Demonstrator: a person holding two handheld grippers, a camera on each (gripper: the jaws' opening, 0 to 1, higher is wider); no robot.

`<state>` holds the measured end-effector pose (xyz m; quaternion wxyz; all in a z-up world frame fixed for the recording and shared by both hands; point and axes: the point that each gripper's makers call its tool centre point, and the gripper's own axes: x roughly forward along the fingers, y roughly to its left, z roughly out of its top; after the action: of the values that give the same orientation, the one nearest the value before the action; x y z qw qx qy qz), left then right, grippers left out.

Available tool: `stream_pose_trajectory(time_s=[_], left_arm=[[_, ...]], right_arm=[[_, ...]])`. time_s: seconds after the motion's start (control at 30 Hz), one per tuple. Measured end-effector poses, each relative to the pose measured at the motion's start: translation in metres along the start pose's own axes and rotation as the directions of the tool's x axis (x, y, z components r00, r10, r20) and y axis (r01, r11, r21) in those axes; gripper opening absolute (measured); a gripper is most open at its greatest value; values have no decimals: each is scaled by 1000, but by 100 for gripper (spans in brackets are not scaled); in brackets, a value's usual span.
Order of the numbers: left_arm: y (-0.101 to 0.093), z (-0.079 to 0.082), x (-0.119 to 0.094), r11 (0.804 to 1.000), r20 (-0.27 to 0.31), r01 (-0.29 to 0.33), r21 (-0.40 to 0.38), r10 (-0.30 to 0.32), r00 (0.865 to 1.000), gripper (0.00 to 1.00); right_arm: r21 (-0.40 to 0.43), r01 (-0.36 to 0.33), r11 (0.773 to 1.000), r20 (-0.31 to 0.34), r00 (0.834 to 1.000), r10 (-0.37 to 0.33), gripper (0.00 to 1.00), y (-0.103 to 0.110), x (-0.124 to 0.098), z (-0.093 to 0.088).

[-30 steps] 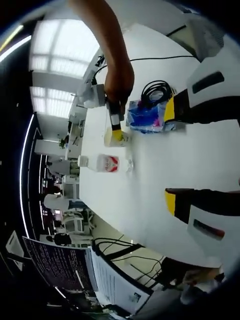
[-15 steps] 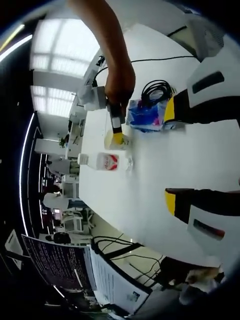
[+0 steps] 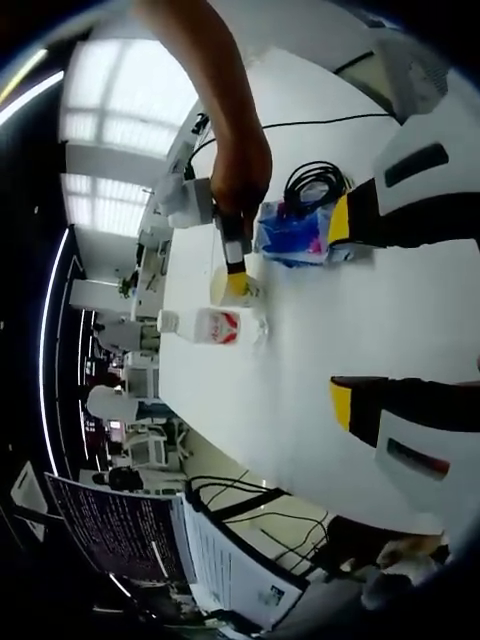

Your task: Arrange the tabletop items into an orderly group along one side of the table until the central work area is clear of visible clutter.

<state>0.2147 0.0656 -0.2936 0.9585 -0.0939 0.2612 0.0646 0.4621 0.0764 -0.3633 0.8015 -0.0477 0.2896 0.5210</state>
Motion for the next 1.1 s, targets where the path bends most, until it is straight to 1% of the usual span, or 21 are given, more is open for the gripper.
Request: stream_pose_trajectory(time_s=[0.03,0.1,0.13,0.2,0.27,0.4,0.5,0.6,0.67,0.77,0.83,0.87,0.9,0.93,0.97,1.03,1.1], left_arm=[[0,-1,1,1000,-3,2,0,-2,1000,51],[-2,-1,1,1000,-3,5,0,-5,1000,51],[-2,-1,1,1000,-4,6,0,-6,1000,51],[-2,1,1,1000,-3,7,2,-7,1000,51],[-1,2,1,1000,1,6,0,-6,1000,51],[-3,3,2,1000,4,8,-1,-8,1000,51],[-7,4,3,1000,4,17,1,-17,1000,51],[-10,5,5,1000,4,26,2,-26,1000,51],[-12,5,5,1000,3,30,2,-30,1000,51],[-12,2,8,999,0,36,-3,-36,999,51],[-14,1,9,999,-4,41,-2,-41,999,51],[-15,0,9,999,-5,44,0,-44,999,51],[-16,-2,11,999,-8,50,3,-50,999,51],[-17,-2,11,998,-10,55,4,-55,998,51],[-21,-3,12,998,-13,61,5,-61,998,51],[-24,-4,13,998,-16,69,6,-69,997,51],[-25,-5,14,997,-20,74,0,-74,997,50]], right_arm=[[12,-4,1000,-4,1000,4,38,0,0,-1],[54,-10,999,-35,999,12,39,0,-3,-7],[53,0,999,-37,999,2,39,-5,-2,-9],[76,-6,997,-19,1000,8,45,-5,-6,-4],[76,-9,997,-10,1000,10,48,-3,-9,-1],[79,-28,996,-11,1000,29,49,-3,-12,1],[64,-20,998,-29,999,22,49,-4,-16,-2],[70,-24,997,-33,999,27,50,-1,-22,-3],[68,-25,997,-33,999,27,50,0,-28,-8],[70,-22,997,-26,999,24,50,1,-37,-9],[77,-28,997,-24,999,30,51,0,-41,-8],[79,-22,997,-23,999,24,50,-11,-45,-7],[83,-20,996,-19,1000,22,50,-13,-47,-6],[83,-18,996,-12,1000,20,50,-8,-48,-5],[82,-17,997,-10,1000,18,50,-8,-50,-5],[84,-10,996,-7,1000,11,50,-13,-56,-3],[97,-2,995,-2,1000,2,50,-20,-61,-6]])
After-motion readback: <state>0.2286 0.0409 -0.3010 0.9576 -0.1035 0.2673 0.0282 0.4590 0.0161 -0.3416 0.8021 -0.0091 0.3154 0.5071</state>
